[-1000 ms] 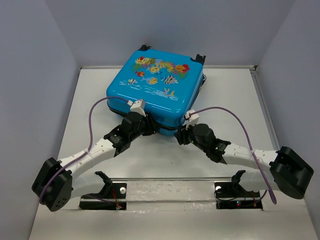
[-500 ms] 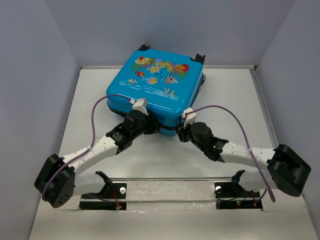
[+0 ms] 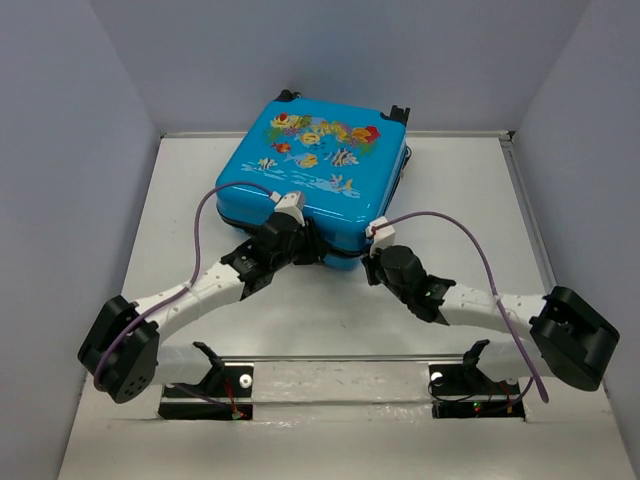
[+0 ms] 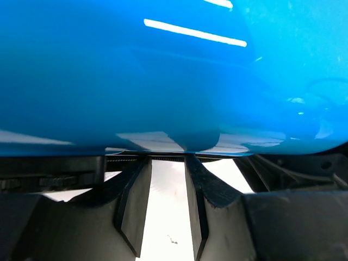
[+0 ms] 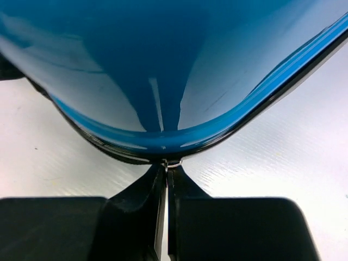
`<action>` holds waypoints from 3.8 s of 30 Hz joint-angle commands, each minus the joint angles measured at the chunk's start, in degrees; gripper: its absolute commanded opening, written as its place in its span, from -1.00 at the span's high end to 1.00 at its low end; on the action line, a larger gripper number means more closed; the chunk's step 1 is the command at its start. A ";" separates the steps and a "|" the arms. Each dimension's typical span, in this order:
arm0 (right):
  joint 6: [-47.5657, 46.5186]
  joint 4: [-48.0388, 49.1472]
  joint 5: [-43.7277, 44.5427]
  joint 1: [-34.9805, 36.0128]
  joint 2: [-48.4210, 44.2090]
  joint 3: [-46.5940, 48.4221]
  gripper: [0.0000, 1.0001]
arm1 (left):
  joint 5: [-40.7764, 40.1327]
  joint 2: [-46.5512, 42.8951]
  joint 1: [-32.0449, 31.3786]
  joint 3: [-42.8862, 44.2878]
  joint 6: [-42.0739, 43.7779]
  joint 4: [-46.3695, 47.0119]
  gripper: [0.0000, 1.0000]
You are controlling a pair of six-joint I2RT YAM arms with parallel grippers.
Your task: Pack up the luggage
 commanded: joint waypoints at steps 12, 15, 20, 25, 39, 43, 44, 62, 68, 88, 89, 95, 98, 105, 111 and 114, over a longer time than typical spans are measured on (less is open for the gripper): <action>5.56 0.94 -5.78 12.46 -2.60 9.31 0.86 | -1.99 4.98 0.76 6.45 1.31 9.04 0.19; 5.39 0.76 -5.26 16.15 2.92 15.21 0.86 | -1.55 6.30 0.76 7.06 1.14 9.57 0.20; 7.40 1.89 -3.68 17.66 11.12 22.08 0.86 | -0.32 7.71 1.02 8.73 1.57 9.23 0.27; 9.69 4.10 2.74 17.66 9.64 18.49 0.87 | 2.67 4.11 5.40 6.45 2.10 7.74 0.20; 17.34 -18.04 10.39 12.49 -14.44 8.01 -0.25 | 7.75 -9.27 22.70 28.93 8.25 -14.06 -0.98; 18.74 -19.89 1.62 -0.24 -17.87 8.89 0.83 | 14.43 0.90 34.40 36.23 8.79 -17.50 -0.98; 19.18 -19.81 -0.84 -3.23 -18.75 8.98 0.86 | 15.75 2.59 36.86 37.72 8.61 -17.58 -0.98; 22.96 -14.80 -18.35 -31.74 7.78 22.60 0.36 | 27.10 41.52 53.15 46.53 -0.26 -13.81 -0.89; 23.06 -14.09 -20.28 -32.27 15.34 28.12 0.36 | 26.40 45.41 46.48 43.72 -1.76 -9.78 -0.73; 9.08 -26.90 -52.97 -32.27 32.03 54.57 0.11 | 11.03 0.61 25.56 -19.38 -14.41 22.94 -0.68; 8.91 -28.93 -55.24 -32.27 33.52 60.86 0.04 | 10.32 -4.02 24.94 -20.52 -14.68 22.58 -0.68; 10.39 -42.13 -49.47 -34.28 41.18 77.96 -0.48 | 3.38 -20.13 23.79 -21.59 -13.02 11.72 -0.69; 14.34 -43.01 -49.29 -37.80 39.79 81.05 -0.61 | 1.27 -26.99 23.79 -16.77 -10.30 4.95 -0.73; 10.32 -43.27 -44.55 -40.53 28.02 75.79 -0.79 | -8.13 -29.82 24.58 4.65 -0.46 -8.87 -0.98; 11.44 -31.88 -46.38 -40.53 11.35 55.09 -0.57 | -5.70 -22.38 27.30 15.04 1.14 -11.52 -0.98; 13.12 -25.71 -48.85 -39.66 5.33 44.08 0.35 | 0.03 -14.99 33.34 17.87 0.35 -10.47 -0.98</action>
